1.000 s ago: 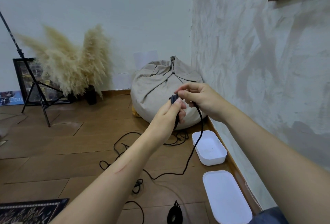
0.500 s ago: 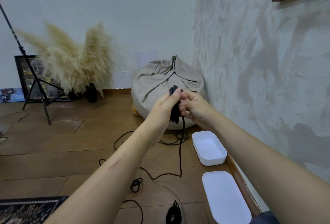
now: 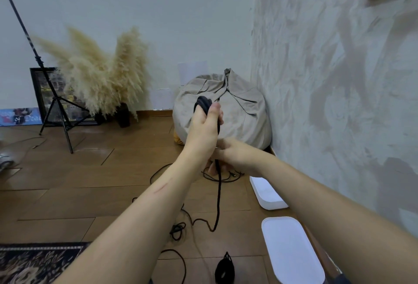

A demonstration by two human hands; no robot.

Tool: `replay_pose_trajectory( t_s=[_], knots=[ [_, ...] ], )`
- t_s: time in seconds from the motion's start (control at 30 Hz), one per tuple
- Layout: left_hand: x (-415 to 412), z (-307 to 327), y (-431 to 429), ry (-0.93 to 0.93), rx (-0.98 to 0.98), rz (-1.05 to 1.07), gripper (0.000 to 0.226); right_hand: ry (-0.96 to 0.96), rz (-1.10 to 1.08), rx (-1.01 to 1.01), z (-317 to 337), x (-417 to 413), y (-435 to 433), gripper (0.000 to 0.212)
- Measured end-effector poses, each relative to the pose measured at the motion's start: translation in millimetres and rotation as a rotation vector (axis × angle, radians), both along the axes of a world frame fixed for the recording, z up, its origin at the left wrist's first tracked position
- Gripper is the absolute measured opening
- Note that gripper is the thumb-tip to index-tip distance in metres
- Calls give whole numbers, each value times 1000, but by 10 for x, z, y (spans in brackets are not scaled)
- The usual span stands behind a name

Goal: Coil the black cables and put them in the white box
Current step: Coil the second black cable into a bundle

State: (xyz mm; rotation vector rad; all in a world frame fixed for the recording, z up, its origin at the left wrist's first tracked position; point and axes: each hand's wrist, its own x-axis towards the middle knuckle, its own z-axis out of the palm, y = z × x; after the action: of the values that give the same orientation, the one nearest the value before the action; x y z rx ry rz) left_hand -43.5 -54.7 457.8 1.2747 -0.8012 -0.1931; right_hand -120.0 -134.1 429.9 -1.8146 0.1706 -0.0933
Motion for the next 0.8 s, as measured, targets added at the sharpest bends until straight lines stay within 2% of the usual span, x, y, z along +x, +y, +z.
replay_pose_trajectory(
  t_s=[0.07, 0.13, 0.2, 0.3, 0.33, 0.4, 0.47, 0.53, 0.67, 0.8],
  knots=[
    [83, 32, 17, -27, -20, 34, 18, 128, 81, -33, -69, -11, -15, 17],
    [214, 15, 53, -42, -20, 69, 19, 221, 92, -196, -122, -17, -23, 20],
    [355, -78, 92, -106, 46, 137, 23, 157, 30, -396, -46, -9, -32, 20],
    [458, -249, 107, -192, 185, 220, 30, 47, -10, -838, 178, 15, -25, 19],
    [438, -286, 91, -224, 231, 232, 31, 29, -9, -929, 241, 8, -21, 16],
    [360, -309, 58, -298, 293, 238, 28, 0, -7, -989, 330, -37, -52, 12],
    [335, -312, 47, -329, 302, 246, 26, 56, -25, -937, 380, -106, -149, 13],
    [355, -319, 67, -331, 304, 255, 28, 108, -52, -789, 380, -180, -275, 16],
    [310, -383, 69, -355, 366, 207, 25, 8, -49, -608, 440, -263, -326, 25],
    [287, -359, 6, -157, 330, 13, 28, -119, -53, -374, 547, -303, -347, 22]
  ],
)
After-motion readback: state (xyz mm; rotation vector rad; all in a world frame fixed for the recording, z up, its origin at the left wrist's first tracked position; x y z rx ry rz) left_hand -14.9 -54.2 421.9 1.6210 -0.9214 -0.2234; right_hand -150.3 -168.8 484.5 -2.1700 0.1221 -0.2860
